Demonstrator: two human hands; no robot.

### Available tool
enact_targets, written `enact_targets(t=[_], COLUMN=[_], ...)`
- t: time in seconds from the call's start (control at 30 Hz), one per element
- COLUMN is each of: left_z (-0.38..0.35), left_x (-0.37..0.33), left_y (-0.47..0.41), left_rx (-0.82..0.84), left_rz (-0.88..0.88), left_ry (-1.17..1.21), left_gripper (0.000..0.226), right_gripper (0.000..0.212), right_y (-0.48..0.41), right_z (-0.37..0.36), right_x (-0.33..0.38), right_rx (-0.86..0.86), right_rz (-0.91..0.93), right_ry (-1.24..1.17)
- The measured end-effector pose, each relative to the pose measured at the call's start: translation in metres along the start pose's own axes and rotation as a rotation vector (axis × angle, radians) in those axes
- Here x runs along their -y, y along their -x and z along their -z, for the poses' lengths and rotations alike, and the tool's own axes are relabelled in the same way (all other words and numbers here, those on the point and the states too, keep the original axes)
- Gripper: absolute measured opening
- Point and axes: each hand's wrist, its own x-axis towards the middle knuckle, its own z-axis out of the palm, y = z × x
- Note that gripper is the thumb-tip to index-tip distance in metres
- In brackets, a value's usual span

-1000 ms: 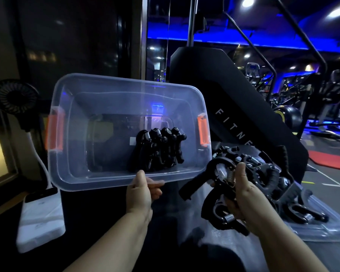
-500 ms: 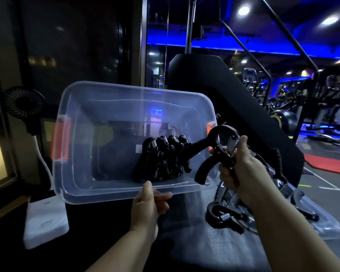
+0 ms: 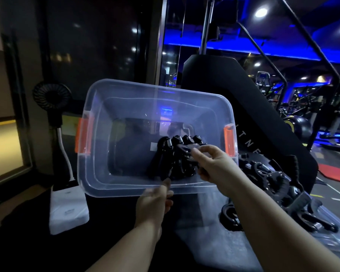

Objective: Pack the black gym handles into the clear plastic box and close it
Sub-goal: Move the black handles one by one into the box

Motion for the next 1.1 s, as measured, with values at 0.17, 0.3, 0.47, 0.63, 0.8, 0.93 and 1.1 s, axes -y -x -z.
enact_targets(t=[0.17,0.3,0.47,0.63,0.8,0.93,1.1], left_z=[0.015,0.023,0.024,0.025,0.028,0.031,0.032], left_x=[0.006,0.008,0.009,0.013,0.018,0.019,0.022], left_y=[0.002,0.003,0.005,0.000,-0.004,-0.006,-0.008], left_rx=[-0.047,-0.076,-0.064,-0.047,-0.056,-0.054,-0.084], left_rz=[-0.071,-0.096,-0.150,-0.192,-0.221,-0.225,-0.237], left_ry=[-0.057,-0.037,0.025,0.053,0.034,0.021,0.008], left_gripper=[0.042,0.045,0.037,0.041,0.054,0.054,0.058], right_gripper=[0.035,0.039,0.044,0.047,0.048,0.052,0.050], right_y=[-0.016,-0.022,-0.036,-0.053,-0.071,-0.084,-0.089], right_z=[-0.015,-0.023,-0.035,-0.059,-0.077,-0.088,-0.100], right_x=[-0.028,-0.036,-0.042,-0.044,-0.049,-0.048,-0.047], right_rx=[-0.045,-0.034,0.091,0.208,0.279,0.345,0.300], right_rz=[0.156,0.264,0.403,0.423,0.415,0.338,0.423], right_ry=[0.332,0.659,0.939,1.106,1.253,1.384,1.572])
